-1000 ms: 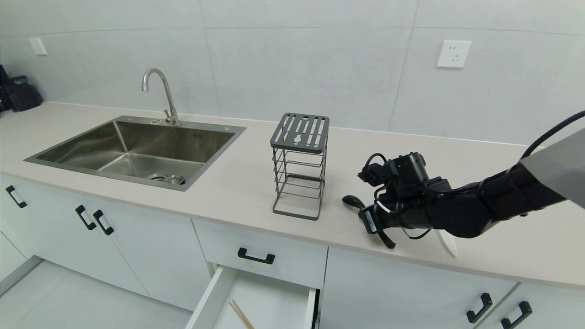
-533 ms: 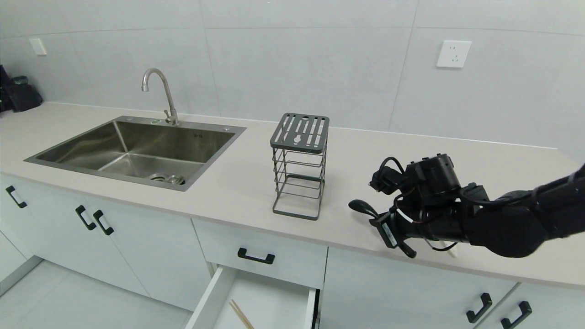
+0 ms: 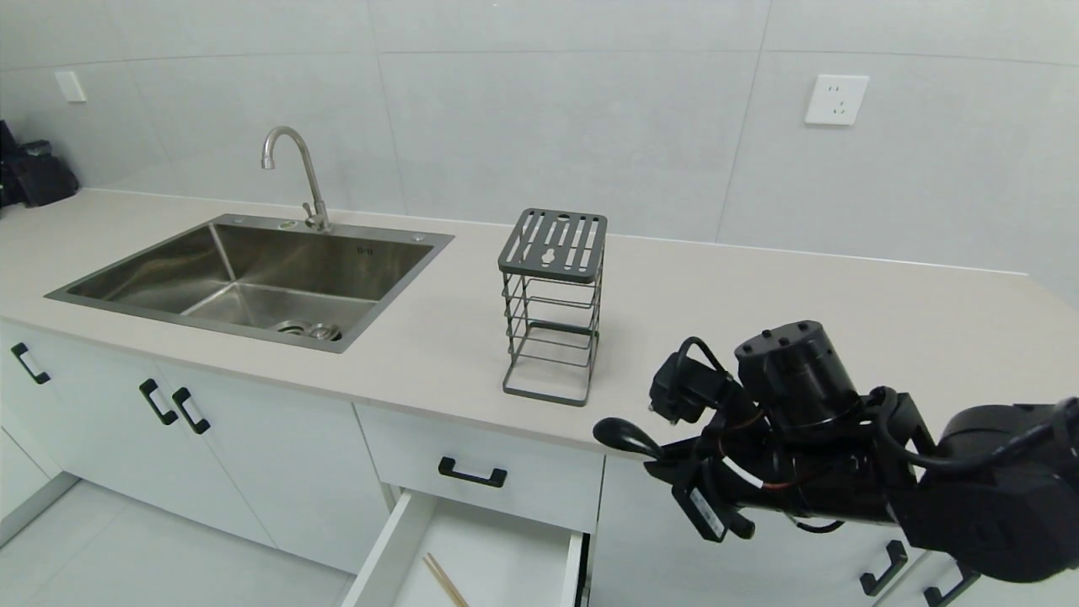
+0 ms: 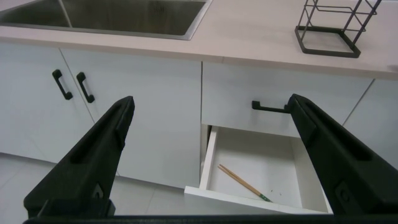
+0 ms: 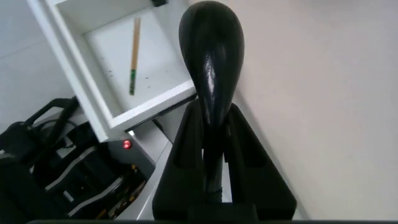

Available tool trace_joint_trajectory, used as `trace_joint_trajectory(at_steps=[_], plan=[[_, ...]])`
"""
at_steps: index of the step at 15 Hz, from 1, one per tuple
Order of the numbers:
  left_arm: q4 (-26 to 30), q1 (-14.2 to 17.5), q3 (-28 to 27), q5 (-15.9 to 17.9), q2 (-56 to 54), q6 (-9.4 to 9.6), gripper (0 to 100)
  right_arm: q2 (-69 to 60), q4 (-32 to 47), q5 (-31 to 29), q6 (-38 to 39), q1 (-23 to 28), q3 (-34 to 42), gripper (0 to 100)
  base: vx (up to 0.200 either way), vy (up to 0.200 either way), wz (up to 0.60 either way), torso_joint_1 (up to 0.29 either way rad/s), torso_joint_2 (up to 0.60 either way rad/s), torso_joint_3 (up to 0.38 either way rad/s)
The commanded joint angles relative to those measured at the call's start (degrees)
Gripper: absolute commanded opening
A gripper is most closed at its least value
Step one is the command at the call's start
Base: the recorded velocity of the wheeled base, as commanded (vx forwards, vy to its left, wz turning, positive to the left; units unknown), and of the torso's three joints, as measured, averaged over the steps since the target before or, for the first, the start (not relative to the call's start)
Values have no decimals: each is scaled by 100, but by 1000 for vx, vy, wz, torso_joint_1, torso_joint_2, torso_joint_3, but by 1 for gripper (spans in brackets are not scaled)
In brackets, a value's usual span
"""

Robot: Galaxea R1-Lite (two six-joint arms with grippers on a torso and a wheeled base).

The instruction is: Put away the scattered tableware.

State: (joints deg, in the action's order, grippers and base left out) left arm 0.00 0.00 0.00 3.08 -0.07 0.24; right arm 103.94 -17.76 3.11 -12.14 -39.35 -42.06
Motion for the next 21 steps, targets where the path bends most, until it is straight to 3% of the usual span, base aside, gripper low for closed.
trace_joint_trajectory(at_steps=[1,4,10,17,21], plan=[[0,0,0,-1,7,2,100,4,-113,85,1,-503,-31,0,0,0,0,0,0,0],[0,0,0,-1,7,11,100,267,-149,682,-60,-855,-189,0,0,0,0,0,0,0],[0,0,0,-1,7,2,100,1146,-105,682,-306,-1435,-1375,0,0,0,0,0,0,0],[0,0,0,-1,7,11,100,1630,-113,709,-262,-1540,-1692,0,0,0,0,0,0,0],[0,0,0,-1,7,11,100,1753,-105,902,-254,-1549,-1867,0,0,0,0,-191,380,189]])
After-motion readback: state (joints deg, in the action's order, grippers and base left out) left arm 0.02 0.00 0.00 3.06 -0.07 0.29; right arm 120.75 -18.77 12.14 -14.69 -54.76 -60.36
